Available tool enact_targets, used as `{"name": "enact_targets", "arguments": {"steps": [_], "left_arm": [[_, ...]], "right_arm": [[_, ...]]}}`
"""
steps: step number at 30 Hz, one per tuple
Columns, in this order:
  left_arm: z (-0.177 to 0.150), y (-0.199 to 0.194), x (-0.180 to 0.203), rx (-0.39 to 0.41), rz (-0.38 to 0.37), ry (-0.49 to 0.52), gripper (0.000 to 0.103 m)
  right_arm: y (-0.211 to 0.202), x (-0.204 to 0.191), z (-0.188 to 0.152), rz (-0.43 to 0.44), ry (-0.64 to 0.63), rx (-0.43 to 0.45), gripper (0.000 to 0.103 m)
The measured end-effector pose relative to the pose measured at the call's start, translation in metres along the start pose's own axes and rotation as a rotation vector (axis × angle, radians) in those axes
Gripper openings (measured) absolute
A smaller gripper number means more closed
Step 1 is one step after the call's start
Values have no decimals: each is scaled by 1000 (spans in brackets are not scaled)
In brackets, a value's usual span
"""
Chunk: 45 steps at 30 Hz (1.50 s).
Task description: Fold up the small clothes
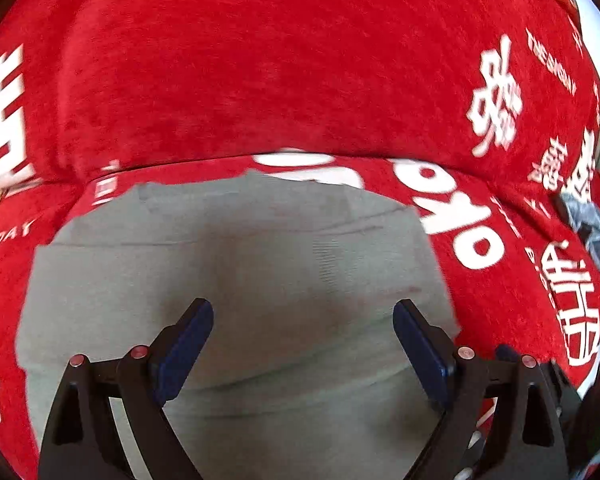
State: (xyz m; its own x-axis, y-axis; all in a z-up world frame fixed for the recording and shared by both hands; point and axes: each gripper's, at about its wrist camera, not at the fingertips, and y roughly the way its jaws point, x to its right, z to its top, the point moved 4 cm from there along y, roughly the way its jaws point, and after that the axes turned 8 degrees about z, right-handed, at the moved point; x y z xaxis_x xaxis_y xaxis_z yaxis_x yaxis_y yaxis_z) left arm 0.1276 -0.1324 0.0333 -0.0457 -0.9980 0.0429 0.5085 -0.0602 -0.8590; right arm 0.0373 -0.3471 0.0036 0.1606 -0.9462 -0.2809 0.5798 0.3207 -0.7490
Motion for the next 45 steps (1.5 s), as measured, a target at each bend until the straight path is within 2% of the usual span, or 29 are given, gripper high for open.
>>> {"name": "enact_targets", "arguments": {"steps": [3,7,10,13,14,15,16,17,18,24,29,31,37,40,41,42,43,44,45], "left_arm": [[-6,4,-42,-3,88,-58,92],[-19,19,-104,-61,173,-211,92],[-30,28,-131,-93,191,-270,92],[-40,39,-135,-102,221,-247,92],[-43,40,-132,-92,236,-222,92],[-44,41,-128,-80,257,-189,92],[-45,41,-124,-70,273,-159,92],[-45,41,-123,-60,278,-144,92],[-45,41,-124,-62,274,-145,92],[-38,35,-132,-71,189,-214,92],[-39,41,-119,-71,248,-128,92],[-38,39,-117,-76,231,-119,92],[-36,36,-122,-99,223,-121,92],[-31,25,-128,-55,201,-163,92],[-30,27,-129,-59,210,-166,92],[-30,32,-130,-80,219,-166,92],[-30,36,-129,-95,221,-165,92],[-31,40,-129,-108,222,-163,92],[-33,44,-127,-114,234,-153,92]], "right_arm": [[2,-5,19,32,-6,36,96],[26,-10,53,88,13,36,96],[59,-11,70,71,14,-20,92],[94,-13,77,79,4,-94,79],[101,-15,77,67,-2,-99,74],[102,-17,79,43,-24,-83,63],[102,-22,80,38,-53,-82,48],[100,-27,82,46,-71,-88,15],[95,-30,84,47,-77,-76,11],[52,-35,87,70,-93,34,9],[73,-10,72,-15,-40,-21,7],[80,2,65,-17,8,-27,5],[68,-1,69,-23,-4,-37,6],[42,-20,71,-39,-55,31,14],[35,-32,70,-30,-74,48,33],[35,-48,66,-12,-100,44,67],[37,-58,63,4,-116,37,80],[41,-74,57,31,-149,33,85],[48,-86,52,34,-177,12,85]]}}
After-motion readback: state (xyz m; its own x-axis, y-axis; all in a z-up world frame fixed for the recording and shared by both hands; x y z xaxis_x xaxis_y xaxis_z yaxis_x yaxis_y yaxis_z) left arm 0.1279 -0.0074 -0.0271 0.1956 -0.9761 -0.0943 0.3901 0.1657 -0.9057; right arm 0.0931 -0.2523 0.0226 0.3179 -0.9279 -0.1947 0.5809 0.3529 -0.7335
